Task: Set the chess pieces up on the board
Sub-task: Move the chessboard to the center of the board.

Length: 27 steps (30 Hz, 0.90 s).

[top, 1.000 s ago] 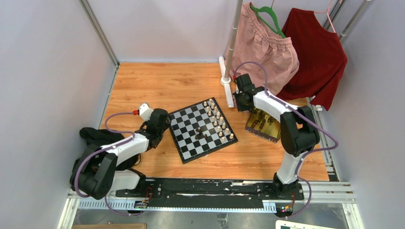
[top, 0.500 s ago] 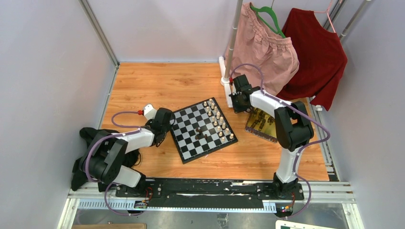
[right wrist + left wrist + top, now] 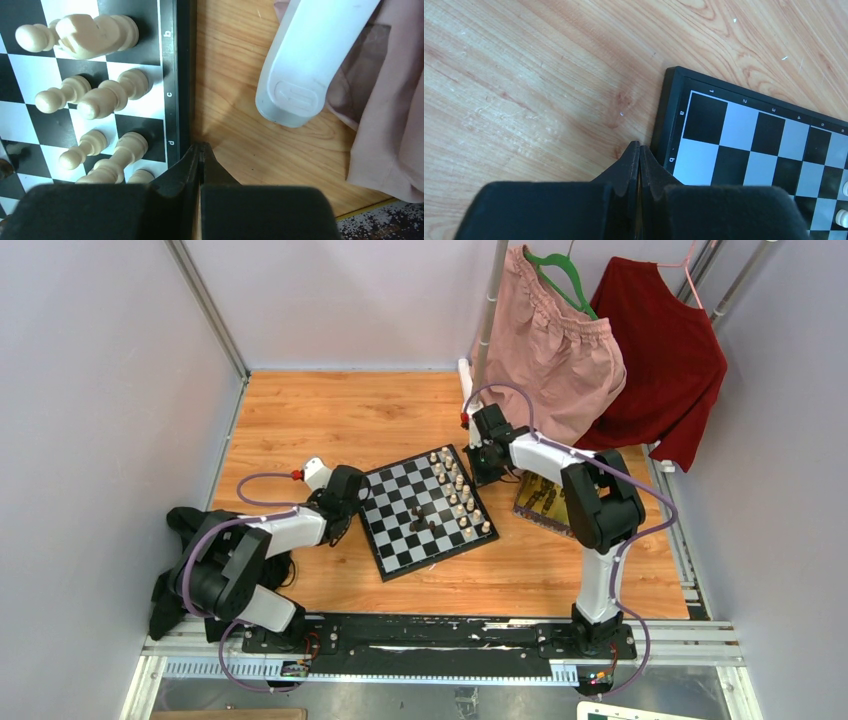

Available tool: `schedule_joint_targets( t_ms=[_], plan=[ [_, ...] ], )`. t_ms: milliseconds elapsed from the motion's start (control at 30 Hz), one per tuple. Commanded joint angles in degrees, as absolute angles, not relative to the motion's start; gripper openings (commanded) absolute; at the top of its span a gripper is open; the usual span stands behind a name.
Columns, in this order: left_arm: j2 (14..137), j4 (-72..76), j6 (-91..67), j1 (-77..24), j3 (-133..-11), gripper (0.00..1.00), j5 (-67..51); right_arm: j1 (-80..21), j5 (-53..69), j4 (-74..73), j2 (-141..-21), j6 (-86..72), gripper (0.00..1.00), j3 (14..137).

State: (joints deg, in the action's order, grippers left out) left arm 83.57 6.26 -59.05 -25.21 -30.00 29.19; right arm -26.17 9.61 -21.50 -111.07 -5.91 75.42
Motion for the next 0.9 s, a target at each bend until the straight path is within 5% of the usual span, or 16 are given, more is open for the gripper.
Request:
schedule_joint_targets(
  t_ms=[0, 867],
  plan=[
    [84.98, 6.15, -60.16, -26.28, -30.91, 0.06, 29.08, -28.56, 12.51, -22.26, -113.53, -5.55, 0.0, 77.97],
    [86.76, 6.24, -57.0, -25.97, -35.7, 0.06, 33.65, -30.79, 13.58, -27.32, -123.68, -5.21, 0.0, 93.94]
  ],
)
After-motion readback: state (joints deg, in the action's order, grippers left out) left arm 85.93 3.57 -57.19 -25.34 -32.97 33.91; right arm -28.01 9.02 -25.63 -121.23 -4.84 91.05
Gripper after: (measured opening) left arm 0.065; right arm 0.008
